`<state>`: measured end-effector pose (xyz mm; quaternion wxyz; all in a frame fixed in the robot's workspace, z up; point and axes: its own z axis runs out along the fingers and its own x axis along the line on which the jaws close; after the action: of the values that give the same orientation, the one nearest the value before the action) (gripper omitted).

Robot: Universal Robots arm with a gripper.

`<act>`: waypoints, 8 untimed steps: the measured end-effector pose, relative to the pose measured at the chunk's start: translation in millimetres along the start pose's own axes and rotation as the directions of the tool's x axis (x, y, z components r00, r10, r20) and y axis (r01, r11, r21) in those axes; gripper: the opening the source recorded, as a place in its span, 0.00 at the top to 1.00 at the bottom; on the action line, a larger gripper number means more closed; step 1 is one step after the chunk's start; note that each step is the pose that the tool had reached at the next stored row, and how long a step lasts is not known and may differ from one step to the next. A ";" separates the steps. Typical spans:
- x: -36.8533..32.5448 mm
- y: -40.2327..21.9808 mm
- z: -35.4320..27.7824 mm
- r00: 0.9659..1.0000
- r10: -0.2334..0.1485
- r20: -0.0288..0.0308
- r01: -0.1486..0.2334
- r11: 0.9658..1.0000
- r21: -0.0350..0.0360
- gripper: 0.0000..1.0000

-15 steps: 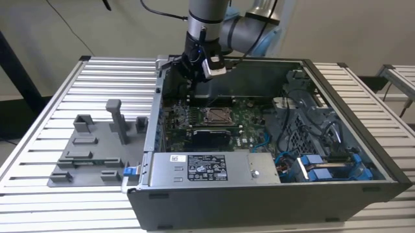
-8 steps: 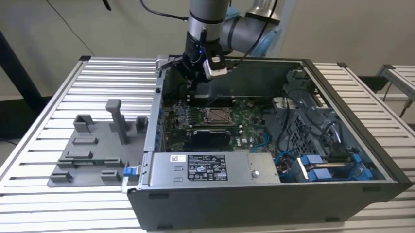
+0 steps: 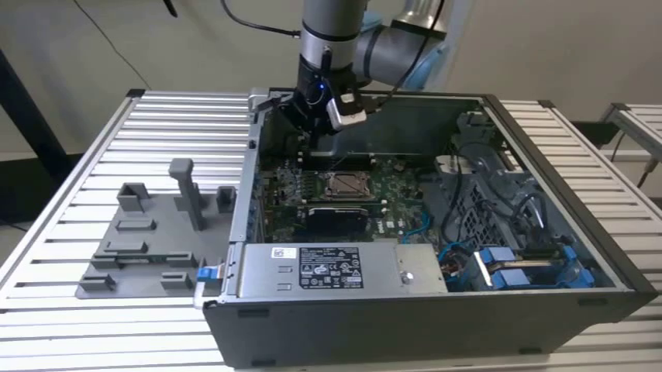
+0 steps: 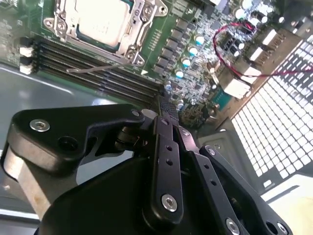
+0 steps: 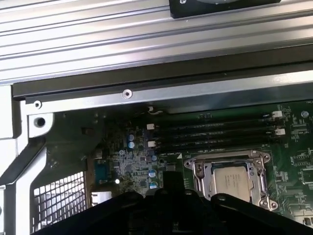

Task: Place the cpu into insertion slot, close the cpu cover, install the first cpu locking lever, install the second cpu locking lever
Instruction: 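Install the first cpu locking lever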

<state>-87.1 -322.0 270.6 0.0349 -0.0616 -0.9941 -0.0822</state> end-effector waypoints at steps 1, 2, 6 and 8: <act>-0.8 -0.2 0.5 1.000 -0.003 0.003 0.003 1.000 0.000 0.89; -1.6 -0.2 1.0 1.000 -0.006 0.006 0.006 1.000 0.000 0.89; -4.4 -0.3 3.4 1.000 -0.023 0.017 0.023 1.000 0.000 0.89; -5.8 -0.4 5.1 0.999 -0.034 0.021 0.034 0.999 0.001 0.89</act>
<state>-81.7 -322.3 265.1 0.0229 -0.0457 -0.9953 -0.0819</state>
